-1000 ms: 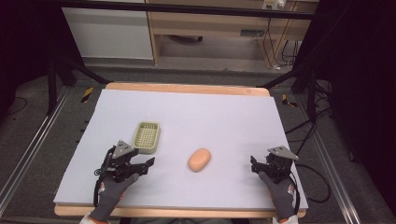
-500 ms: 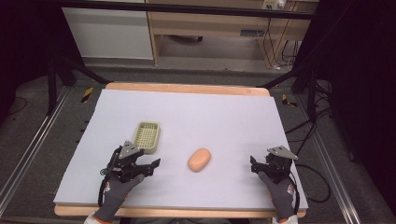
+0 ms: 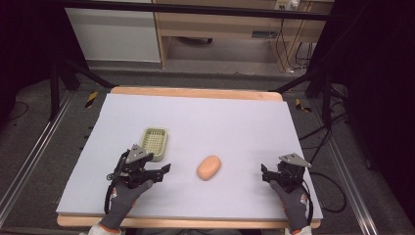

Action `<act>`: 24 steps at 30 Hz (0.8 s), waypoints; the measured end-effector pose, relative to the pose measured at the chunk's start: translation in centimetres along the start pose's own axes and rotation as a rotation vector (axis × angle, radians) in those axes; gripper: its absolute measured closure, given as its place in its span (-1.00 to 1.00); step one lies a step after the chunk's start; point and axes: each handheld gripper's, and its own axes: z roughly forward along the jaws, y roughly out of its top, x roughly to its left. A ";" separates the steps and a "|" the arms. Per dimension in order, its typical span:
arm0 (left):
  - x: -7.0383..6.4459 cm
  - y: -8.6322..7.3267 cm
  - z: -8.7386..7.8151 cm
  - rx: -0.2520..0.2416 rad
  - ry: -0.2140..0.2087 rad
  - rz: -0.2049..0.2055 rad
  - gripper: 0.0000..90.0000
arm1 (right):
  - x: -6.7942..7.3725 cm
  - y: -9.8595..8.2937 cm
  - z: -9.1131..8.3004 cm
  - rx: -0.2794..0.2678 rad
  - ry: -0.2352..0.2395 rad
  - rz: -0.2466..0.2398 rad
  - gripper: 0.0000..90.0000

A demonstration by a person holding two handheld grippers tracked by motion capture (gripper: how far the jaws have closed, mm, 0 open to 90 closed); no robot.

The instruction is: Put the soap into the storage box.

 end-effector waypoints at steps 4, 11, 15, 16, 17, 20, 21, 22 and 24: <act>-0.2 0.4 0.3 0.002 -0.004 0.007 -0.51 | 0.1 0.0 0.0 -0.001 0.002 0.004 -0.84; -0.7 1.5 1.1 -0.002 -0.018 0.016 -0.52 | 0.2 0.1 0.0 0.000 0.006 0.002 -0.84; -1.1 1.9 1.4 -0.004 -0.026 0.018 -0.52 | 0.2 0.1 0.0 -0.001 0.009 0.006 -0.84; -1.3 2.1 1.6 -0.003 -0.030 0.023 -0.52 | 0.2 0.1 0.0 0.000 0.007 0.007 -0.84; -1.5 2.2 1.8 0.000 -0.033 0.026 -0.52 | 0.2 0.1 0.0 0.001 0.008 0.006 -0.84; -2.0 2.5 2.2 0.006 -0.043 0.034 -0.52 | 0.3 0.1 0.0 0.001 0.009 0.011 -0.84; -2.1 2.6 2.3 0.007 -0.045 0.037 -0.52 | 0.3 0.1 0.0 0.000 0.009 0.011 -0.84; -2.2 2.7 2.4 0.009 -0.048 0.038 -0.53 | 0.3 0.1 0.0 -0.001 0.006 0.008 -0.84; -2.4 2.9 2.7 0.009 -0.052 0.037 -0.53 | 0.3 0.1 0.0 0.001 0.007 0.009 -0.84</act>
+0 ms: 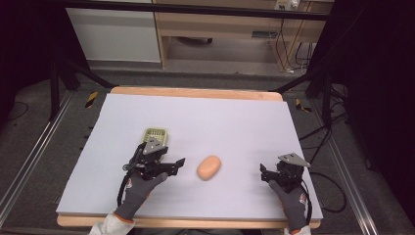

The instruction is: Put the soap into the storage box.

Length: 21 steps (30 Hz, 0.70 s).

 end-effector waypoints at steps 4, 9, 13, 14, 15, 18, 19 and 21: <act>-0.5 0.3 0.6 0.001 -0.012 0.005 -0.53 | 0.0 0.0 0.0 0.002 -0.001 0.001 -0.84; -1.3 0.5 1.5 0.013 -0.025 0.014 -0.53 | 0.0 0.0 0.0 0.001 0.002 0.009 -0.84; -1.6 0.5 1.9 0.025 -0.032 0.023 -0.53 | -0.1 0.0 0.0 0.001 0.001 0.011 -0.84; -1.7 0.6 1.9 0.025 -0.033 0.024 -0.53 | -0.1 0.0 0.0 -0.001 0.001 0.007 -0.84; -1.7 0.6 2.0 0.024 -0.033 0.022 -0.53 | -0.1 0.0 -0.1 -0.001 0.001 0.007 -0.84; -1.7 0.7 2.2 0.027 -0.032 0.021 -0.53 | 0.0 0.0 0.0 0.002 0.002 0.011 -0.84; -1.7 0.7 2.4 0.029 -0.031 0.021 -0.53 | 0.0 0.0 0.0 0.001 0.003 0.011 -0.84; -1.8 0.8 2.7 0.037 -0.033 0.025 -0.53 | 0.0 0.0 0.0 0.003 0.003 0.012 -0.84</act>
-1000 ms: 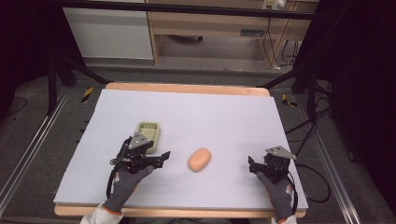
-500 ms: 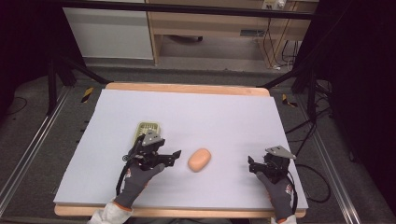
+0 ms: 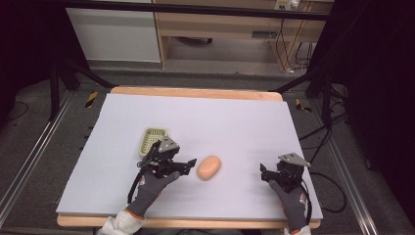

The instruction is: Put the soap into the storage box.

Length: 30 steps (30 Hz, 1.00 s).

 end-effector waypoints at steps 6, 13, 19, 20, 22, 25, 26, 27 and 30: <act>-0.6 0.4 1.1 0.019 -0.014 0.016 -0.54 | 0.0 0.0 0.0 0.002 -0.001 0.003 -0.84; -1.4 0.7 2.2 0.038 -0.030 0.034 -0.55 | 0.0 0.0 0.1 0.008 0.001 -0.001 -0.84; -1.8 0.7 2.9 0.057 -0.032 0.045 -0.55 | 0.0 0.0 0.0 0.007 0.001 0.005 -0.84; -1.9 0.7 3.1 0.056 -0.034 0.044 -0.55 | 0.0 0.0 0.0 0.005 0.001 0.007 -0.84; -2.0 0.7 3.2 0.064 -0.039 0.049 -0.55 | 0.0 0.0 0.0 0.007 0.001 0.010 -0.84; -2.3 0.7 3.6 0.067 -0.045 0.048 -0.56 | 0.0 0.0 0.1 0.011 0.004 0.010 -0.84; -2.3 0.8 3.7 0.071 -0.048 0.052 -0.56 | 0.0 0.0 0.1 0.010 0.004 0.009 -0.84; -2.4 0.8 3.8 0.073 -0.049 0.053 -0.56 | 0.0 0.0 0.0 0.010 0.003 0.010 -0.84; -2.6 0.8 3.9 0.077 -0.054 0.056 -0.56 | -0.1 0.0 0.0 0.010 0.005 0.011 -0.84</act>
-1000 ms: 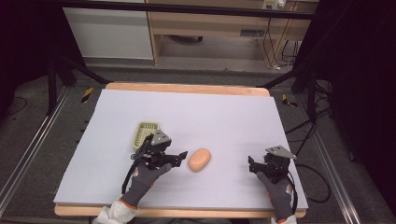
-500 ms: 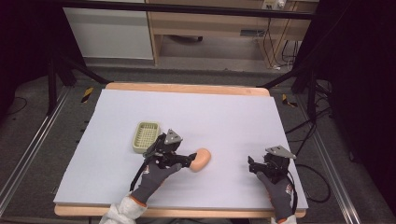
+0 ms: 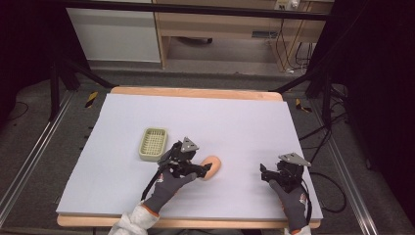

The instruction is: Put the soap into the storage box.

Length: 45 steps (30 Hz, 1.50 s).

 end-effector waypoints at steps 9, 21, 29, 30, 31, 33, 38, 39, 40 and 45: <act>-0.5 -0.1 1.3 0.046 -0.010 0.013 -0.58 | 0.0 0.0 0.0 0.004 0.004 0.000 -0.83; -1.1 -0.2 2.9 0.093 0.000 0.029 -0.59 | 0.0 0.0 0.1 0.008 0.002 -0.002 -0.83; -1.3 -0.4 3.9 0.125 0.019 0.033 -0.55 | 0.0 0.0 0.1 0.010 0.000 0.001 -0.83; -1.2 -0.4 4.0 0.129 0.019 0.034 -0.55 | 0.0 0.0 0.1 0.010 0.000 0.000 -0.83; -1.2 -0.5 4.0 0.131 0.023 0.034 -0.54 | 0.0 0.0 0.1 0.010 -0.001 -0.002 -0.83; -1.2 -0.5 4.2 0.138 0.025 0.032 -0.53 | 0.0 0.0 0.1 0.013 0.000 -0.003 -0.83; -1.2 -0.6 4.6 0.148 0.026 0.033 -0.48 | 0.1 0.0 0.2 0.013 0.000 -0.004 -0.83; -1.3 -0.6 4.7 0.154 0.024 0.030 -0.47 | 0.1 0.0 0.2 0.014 0.000 -0.004 -0.83; -1.3 -0.6 4.7 0.155 0.027 0.033 -0.46 | 0.1 0.0 0.2 0.014 0.001 -0.003 -0.83; -1.4 -0.7 5.0 0.163 0.023 0.031 -0.40 | 0.1 0.0 0.2 0.015 0.001 -0.002 -0.83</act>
